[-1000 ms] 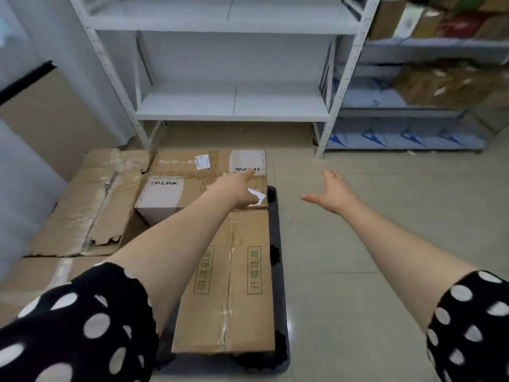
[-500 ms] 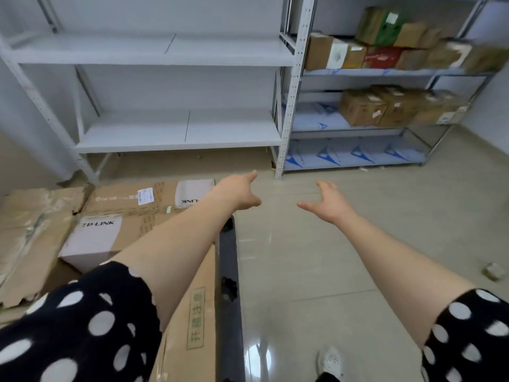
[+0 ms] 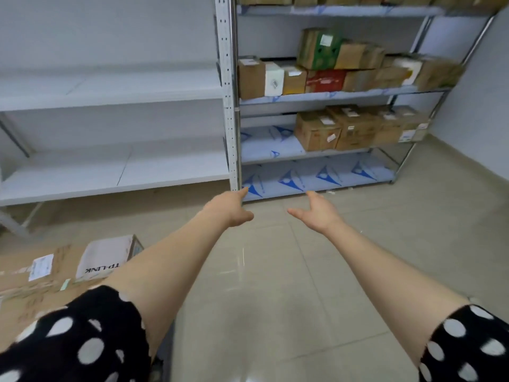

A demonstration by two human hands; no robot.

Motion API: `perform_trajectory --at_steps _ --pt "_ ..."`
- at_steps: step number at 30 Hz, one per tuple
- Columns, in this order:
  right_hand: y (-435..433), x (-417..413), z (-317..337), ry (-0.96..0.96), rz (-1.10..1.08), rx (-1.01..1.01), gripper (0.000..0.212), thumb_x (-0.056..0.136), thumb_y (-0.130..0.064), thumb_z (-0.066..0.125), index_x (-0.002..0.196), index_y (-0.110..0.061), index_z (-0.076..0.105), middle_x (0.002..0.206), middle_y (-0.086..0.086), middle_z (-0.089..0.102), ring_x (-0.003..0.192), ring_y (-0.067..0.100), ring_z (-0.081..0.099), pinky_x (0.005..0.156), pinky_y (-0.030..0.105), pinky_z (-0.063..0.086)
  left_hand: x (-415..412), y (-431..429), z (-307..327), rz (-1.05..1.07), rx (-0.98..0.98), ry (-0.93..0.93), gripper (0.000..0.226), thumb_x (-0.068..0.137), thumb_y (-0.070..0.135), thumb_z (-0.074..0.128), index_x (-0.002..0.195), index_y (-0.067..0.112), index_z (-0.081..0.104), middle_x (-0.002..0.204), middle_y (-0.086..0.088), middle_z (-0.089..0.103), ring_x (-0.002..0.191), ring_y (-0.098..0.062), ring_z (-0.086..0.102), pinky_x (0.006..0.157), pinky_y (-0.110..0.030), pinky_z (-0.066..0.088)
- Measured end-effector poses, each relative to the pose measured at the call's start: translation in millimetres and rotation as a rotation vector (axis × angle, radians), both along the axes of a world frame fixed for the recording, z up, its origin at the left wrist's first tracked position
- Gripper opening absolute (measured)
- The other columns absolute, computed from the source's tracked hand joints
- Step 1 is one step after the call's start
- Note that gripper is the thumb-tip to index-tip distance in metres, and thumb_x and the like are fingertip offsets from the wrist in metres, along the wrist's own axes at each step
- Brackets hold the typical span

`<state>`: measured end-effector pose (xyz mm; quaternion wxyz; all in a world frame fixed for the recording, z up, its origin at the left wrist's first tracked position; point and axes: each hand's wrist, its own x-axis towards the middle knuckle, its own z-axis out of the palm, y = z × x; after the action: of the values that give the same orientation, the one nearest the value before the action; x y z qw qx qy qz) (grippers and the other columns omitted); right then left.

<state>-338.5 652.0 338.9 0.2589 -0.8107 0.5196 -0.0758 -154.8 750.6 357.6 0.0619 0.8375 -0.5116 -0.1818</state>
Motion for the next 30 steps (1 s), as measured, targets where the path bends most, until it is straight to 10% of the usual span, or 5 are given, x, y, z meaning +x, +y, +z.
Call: perform_trajectory --at_steps 30 --pt "-633.8 -28.0 -63.1 -0.056 -0.196 0.14 0.055 0.099 -0.034 0.046 0.145 -0.007 0.034 0.15 0.01 0.037 0.136 0.025 0.037 0.11 0.034 0.029 2.0 -672.9 -66.0 -0.164 0.071 0.085 0.064 0.096 0.028 0.051 0.151 0.028 0.019 0.143 -0.01 0.043 0.123 -0.027 0.049 0.1 -0.035 0.044"
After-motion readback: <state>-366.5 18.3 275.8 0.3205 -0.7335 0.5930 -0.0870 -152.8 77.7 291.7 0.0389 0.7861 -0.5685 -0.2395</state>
